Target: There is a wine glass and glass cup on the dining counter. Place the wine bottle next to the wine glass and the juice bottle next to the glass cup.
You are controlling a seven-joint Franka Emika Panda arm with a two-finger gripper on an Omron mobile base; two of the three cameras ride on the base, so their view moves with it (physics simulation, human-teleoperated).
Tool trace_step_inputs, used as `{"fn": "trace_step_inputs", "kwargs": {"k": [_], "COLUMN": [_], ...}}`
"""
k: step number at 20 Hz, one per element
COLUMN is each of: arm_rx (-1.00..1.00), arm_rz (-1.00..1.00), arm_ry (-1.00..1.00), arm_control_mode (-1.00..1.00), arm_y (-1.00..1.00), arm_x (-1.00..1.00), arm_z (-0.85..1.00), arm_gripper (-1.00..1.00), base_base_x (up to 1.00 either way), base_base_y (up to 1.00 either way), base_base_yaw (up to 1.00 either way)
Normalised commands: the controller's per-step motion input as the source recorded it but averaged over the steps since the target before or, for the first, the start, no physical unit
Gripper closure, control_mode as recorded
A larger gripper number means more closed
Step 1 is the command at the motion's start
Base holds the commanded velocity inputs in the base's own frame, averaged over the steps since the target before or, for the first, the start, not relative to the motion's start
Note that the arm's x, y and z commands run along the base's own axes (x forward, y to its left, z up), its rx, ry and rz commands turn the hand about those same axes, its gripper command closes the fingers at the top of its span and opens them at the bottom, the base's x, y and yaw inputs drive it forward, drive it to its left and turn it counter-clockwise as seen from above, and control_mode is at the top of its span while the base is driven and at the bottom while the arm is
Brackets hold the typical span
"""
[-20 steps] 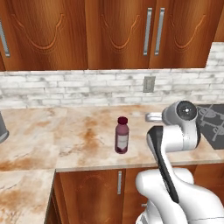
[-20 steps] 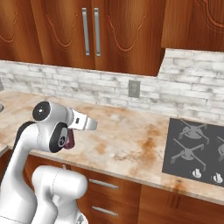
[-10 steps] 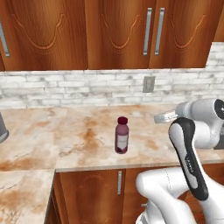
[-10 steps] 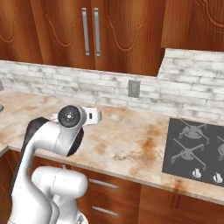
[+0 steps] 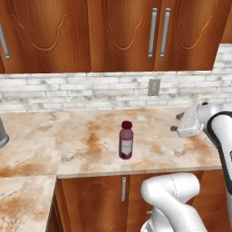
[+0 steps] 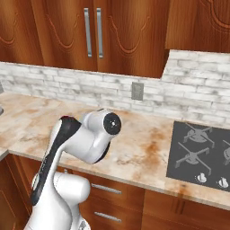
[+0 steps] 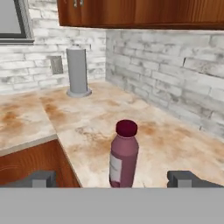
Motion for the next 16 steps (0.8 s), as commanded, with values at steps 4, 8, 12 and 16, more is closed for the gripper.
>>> {"fn": "trace_step_inputs", "kwargs": {"k": [4,8,12,16], "arm_rx": [0.00,0.01,0.03,0.05], "arm_rz": [0.36,0.22,0.15,0.07], "arm_ry": [-0.03,0.00,0.00,-0.06], "arm_control_mode": [-1.00,-1.00,-1.00,-1.00], "arm_y": [-0.01,0.10,0.24,0.31], "arm_x": [-0.12,0.02,0.11,0.06], "arm_z": [0.01,-0.03,-0.06,-0.05], "arm_gripper": [-1.00,-1.00,-1.00,-1.00], "base_base_x": [0.00,0.00,0.00,0.00], "base_base_y": [0.00,0.00,0.00,0.00], "base_base_yaw": [0.00,0.00,0.00,0.00]}}
